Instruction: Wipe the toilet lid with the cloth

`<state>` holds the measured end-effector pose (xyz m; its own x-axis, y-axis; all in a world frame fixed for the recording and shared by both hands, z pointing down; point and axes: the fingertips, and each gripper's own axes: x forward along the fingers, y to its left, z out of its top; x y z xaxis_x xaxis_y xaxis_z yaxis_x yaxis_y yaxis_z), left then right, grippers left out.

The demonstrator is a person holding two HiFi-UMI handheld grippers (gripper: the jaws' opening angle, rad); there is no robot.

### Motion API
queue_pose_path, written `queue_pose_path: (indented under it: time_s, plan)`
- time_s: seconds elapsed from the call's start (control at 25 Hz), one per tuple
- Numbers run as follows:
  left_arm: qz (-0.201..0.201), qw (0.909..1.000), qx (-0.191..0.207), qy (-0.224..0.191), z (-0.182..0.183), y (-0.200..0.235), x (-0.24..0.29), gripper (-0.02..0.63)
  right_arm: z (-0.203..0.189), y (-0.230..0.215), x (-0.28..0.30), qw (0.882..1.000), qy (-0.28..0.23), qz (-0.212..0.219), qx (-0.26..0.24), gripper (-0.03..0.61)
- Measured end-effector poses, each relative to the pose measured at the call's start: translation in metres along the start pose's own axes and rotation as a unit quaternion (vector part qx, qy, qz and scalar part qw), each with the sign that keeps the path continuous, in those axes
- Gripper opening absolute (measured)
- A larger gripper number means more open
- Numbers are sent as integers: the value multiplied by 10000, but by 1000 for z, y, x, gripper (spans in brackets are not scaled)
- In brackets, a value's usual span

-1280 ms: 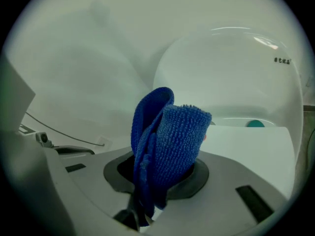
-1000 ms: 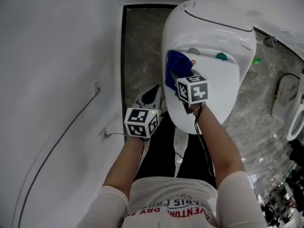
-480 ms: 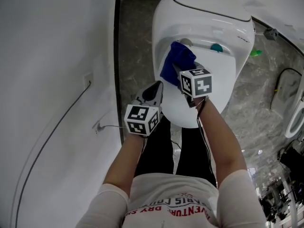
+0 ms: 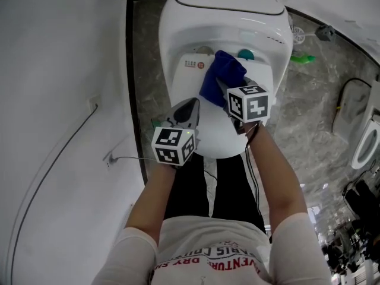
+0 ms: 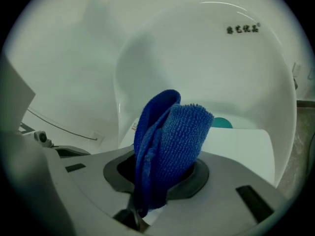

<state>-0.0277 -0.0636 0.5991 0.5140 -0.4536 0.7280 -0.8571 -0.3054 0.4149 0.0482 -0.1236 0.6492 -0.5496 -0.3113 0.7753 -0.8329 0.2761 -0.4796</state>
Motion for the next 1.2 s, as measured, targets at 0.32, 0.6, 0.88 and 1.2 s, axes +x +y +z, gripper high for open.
queue_pose_path:
  time_s: [0.32, 0.6, 0.88, 1.2]
  plan:
    - [18, 9999, 102, -88, 11, -53, 29, 6, -11, -56, -39, 9998, 157, -118, 32, 98]
    - [60, 9999, 117, -62, 5, -88, 49, 7, -22, -96, -69, 9996, 67, -243, 97, 98]
    - [52, 9999, 102, 55, -16, -111, 43, 6, -42, -132, -95, 9978, 353, -550, -115, 98]
    - [136, 9998, 107, 50, -22, -85, 11, 6, -45, -118, -111, 9961, 177, -811, 298, 98]
